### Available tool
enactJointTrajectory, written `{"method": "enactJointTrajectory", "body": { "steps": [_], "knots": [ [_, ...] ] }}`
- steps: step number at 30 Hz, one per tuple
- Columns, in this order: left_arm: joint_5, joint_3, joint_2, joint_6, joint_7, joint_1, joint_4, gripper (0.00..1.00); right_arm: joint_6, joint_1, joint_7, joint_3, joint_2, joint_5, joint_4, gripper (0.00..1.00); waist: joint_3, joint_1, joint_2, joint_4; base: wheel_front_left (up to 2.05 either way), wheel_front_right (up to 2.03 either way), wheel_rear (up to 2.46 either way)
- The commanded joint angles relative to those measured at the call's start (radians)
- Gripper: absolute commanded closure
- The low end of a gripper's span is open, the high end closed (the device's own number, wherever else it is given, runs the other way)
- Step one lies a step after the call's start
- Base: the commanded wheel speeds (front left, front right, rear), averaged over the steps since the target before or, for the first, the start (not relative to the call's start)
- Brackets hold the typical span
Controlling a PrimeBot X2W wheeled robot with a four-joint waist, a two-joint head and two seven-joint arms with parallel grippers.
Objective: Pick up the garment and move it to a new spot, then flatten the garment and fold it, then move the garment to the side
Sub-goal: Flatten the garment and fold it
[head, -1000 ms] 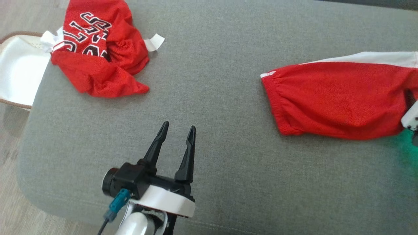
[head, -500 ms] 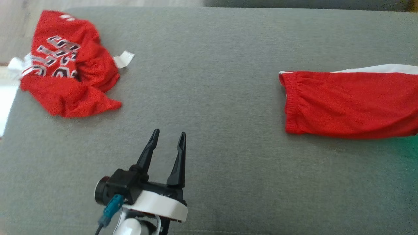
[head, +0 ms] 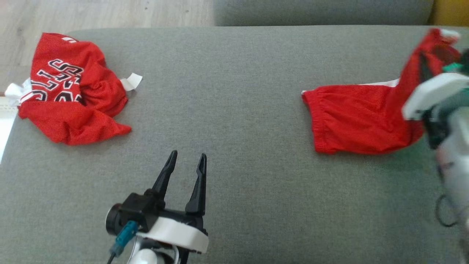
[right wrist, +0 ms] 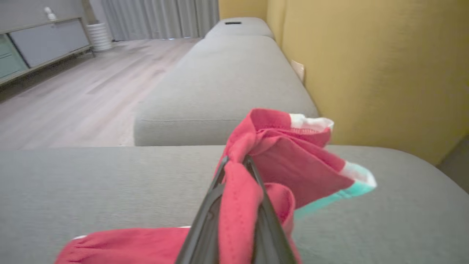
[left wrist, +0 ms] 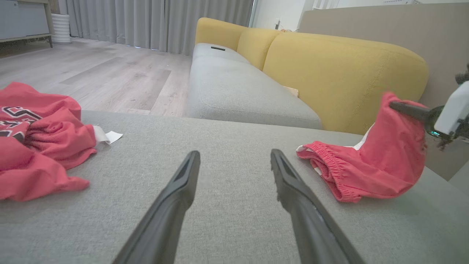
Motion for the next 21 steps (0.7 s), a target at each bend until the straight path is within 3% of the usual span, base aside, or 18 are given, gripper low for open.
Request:
{"method": "enactJointTrajectory", "body": {
  "steps": [1, 5, 9, 13, 18, 19, 20, 21],
  "knots": [
    [-0.003, 0.030, 0.001, -0.003, -0.012, 0.000, -0.026, 0.00, 0.002, 0.009, -0.016, 0.042, 0.037, -0.013, -0.064, 1.00, -0.010, 0.0000, 0.0000, 0.011, 0.00, 0.00, 0.00],
    [-0.001, 0.033, 0.001, -0.004, -0.012, 0.008, -0.023, 0.00, 0.002, 0.065, 0.013, 0.116, 0.102, -0.015, -0.152, 1.00, -0.018, 0.0000, 0.0000, 0.034, 0.00, 0.00, 0.00],
    [-0.004, 0.032, 0.001, -0.003, -0.012, 0.012, -0.026, 0.00, 0.002, 0.131, 0.053, 0.176, 0.124, -0.018, -0.231, 1.00, -0.020, 0.0000, 0.0000, 0.055, 0.00, 0.00, 0.00],
    [-0.014, 0.033, 0.001, 0.002, -0.012, 0.019, -0.036, 0.00, 0.002, 0.250, 0.116, 0.225, 0.126, -0.009, -0.364, 1.00, -0.013, 0.0000, 0.0000, 0.075, 0.00, 0.00, 0.00],
    [-0.019, 0.031, 0.001, 0.005, -0.012, 0.021, -0.042, 0.00, 0.002, 0.404, 0.186, 0.201, 0.113, -0.012, -0.560, 1.00, -0.004, 0.0000, 0.0000, 0.083, 0.00, 0.00, 0.00],
    [-0.021, 0.032, 0.001, 0.008, -0.012, 0.023, -0.042, 0.00, 0.002, 0.463, 0.216, 0.180, 0.121, -0.009, -0.637, 0.60, -0.004, 0.0000, 0.0000, 0.080, 0.00, 0.00, 0.00],
    [-0.022, 0.031, 0.001, 0.008, -0.012, 0.023, -0.041, 0.00, 0.002, 0.489, 0.224, 0.165, 0.125, -0.008, -0.676, 0.00, -0.006, 0.0000, 0.0000, 0.078, 0.00, 0.00, 0.00],
    [-0.022, 0.029, 0.001, 0.007, -0.012, 0.023, -0.039, 0.00, 0.002, 0.515, 0.230, 0.153, 0.130, -0.006, -0.718, 0.00, -0.007, 0.0000, 0.0000, 0.077, 0.00, 0.00, 0.00]
  ]
}}
